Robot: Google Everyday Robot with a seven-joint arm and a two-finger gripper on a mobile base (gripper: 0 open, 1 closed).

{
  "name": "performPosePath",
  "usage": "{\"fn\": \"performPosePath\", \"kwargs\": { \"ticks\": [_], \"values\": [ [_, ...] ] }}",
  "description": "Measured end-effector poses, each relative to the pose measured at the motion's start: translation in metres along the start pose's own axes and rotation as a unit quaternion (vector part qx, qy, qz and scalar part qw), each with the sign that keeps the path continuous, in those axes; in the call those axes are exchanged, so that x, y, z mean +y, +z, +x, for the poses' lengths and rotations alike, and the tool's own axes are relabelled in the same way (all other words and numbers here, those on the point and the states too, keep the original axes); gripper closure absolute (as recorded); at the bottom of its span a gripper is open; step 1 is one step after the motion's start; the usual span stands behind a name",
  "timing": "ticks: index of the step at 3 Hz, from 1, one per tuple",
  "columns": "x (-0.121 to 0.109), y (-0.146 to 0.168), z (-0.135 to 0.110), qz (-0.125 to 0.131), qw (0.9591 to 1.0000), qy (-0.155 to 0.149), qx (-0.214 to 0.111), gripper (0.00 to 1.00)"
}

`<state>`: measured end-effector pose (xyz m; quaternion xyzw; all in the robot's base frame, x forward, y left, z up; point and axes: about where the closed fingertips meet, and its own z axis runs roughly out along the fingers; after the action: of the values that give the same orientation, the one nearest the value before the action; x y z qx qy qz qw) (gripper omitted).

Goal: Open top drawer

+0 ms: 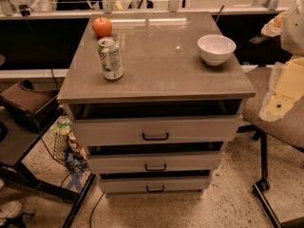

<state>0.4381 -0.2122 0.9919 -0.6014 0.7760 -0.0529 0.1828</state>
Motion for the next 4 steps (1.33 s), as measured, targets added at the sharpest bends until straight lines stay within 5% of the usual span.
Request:
{"fn": "performPosePath", "kwargs": {
  "ticks": [2, 4],
  "values": [
    [0.006, 0.011, -0.006, 0.010, 0.9998, -0.016, 0.008, 0.00],
    [0.040, 0.120, -0.012, -0.003, 0.9979, -0.061, 0.023, 0.00]
  ]
}}
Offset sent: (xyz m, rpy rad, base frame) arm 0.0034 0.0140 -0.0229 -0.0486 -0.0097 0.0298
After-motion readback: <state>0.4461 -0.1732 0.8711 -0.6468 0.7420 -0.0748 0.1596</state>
